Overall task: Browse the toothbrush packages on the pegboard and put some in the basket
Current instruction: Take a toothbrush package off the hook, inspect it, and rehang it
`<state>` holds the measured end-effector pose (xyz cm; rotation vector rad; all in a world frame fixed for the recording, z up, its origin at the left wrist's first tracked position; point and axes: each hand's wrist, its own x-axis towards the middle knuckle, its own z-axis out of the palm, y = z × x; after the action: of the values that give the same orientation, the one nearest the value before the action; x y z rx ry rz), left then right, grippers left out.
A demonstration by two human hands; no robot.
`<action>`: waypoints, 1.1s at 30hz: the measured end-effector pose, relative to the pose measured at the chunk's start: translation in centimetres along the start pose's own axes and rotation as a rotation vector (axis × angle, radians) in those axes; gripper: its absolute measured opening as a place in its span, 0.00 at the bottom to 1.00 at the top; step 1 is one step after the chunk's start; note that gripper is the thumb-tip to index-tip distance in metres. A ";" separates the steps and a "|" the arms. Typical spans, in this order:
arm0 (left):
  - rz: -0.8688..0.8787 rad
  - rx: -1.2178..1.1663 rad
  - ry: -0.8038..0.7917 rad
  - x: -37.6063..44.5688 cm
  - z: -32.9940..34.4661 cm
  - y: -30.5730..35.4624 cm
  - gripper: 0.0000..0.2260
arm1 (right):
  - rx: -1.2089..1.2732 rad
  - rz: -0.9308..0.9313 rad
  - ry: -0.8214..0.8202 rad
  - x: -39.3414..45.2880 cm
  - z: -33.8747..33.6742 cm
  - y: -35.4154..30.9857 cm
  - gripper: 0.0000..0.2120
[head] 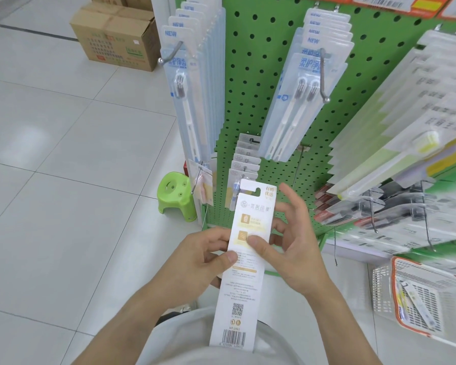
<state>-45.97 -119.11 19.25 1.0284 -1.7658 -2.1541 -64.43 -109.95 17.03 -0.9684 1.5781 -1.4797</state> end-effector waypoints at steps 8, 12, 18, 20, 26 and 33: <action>0.010 -0.111 0.088 0.6 0.1 -0.6 0.10 | -0.075 0.016 -0.108 -1.6 0.5 0.4 0.47; 0.039 -0.151 0.123 0.8 0.4 -0.3 0.12 | -0.127 0.034 -0.212 -2.0 0.1 -0.5 0.50; 0.104 -0.190 0.264 1.3 1.5 0.5 0.10 | -0.116 0.102 -0.233 -2.0 -0.6 -1.2 0.48; 0.112 -0.207 0.300 1.4 1.8 0.6 0.10 | -0.139 0.141 -0.301 -1.9 -0.9 -1.7 0.40; 0.119 -0.195 0.392 1.8 1.1 0.9 0.09 | -0.188 0.253 -0.488 -2.4 -1.2 -2.2 0.41; 0.130 -0.056 0.327 2.1 1.4 1.3 0.09 | -0.076 0.332 -0.474 -2.9 -1.7 -1.3 0.39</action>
<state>-48.78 -119.46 19.71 1.1410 -1.5657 -1.8254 -64.67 -106.67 18.46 -0.9584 1.3682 -0.8880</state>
